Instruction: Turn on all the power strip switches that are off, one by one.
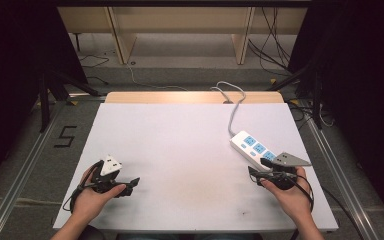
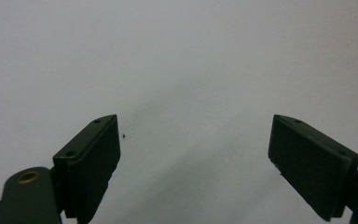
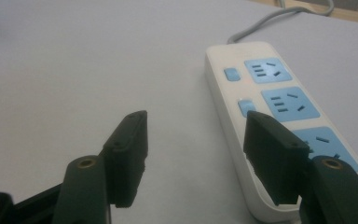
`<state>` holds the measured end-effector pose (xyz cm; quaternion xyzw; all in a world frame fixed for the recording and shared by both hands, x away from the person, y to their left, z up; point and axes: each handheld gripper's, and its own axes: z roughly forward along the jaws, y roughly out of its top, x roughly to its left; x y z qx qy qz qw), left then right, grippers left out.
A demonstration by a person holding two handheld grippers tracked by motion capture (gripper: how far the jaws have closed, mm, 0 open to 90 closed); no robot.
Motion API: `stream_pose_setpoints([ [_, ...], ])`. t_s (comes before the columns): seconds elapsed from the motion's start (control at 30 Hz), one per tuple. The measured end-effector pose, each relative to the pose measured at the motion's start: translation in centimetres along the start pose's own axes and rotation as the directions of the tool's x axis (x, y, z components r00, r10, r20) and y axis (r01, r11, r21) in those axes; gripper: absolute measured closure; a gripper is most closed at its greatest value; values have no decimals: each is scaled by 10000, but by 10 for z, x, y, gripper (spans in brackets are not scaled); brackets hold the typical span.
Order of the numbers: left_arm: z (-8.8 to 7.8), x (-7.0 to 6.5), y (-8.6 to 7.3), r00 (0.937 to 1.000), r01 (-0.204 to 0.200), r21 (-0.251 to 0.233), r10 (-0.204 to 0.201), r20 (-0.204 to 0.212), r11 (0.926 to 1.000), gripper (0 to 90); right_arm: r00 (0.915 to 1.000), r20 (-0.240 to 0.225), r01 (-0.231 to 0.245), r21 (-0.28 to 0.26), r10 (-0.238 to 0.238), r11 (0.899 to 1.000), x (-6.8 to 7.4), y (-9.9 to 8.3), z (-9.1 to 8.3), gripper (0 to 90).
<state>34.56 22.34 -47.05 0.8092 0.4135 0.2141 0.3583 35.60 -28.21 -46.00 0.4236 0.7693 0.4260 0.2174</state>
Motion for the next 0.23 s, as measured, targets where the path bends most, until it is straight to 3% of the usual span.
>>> stream_pose_setpoints([
  [0.23, 3, 2, -1, 10000, 28, 14, -28, 37, 10000, 160, 10000, 54, -7, -142, 7, 9999, 1, -1, -1, 393],
])
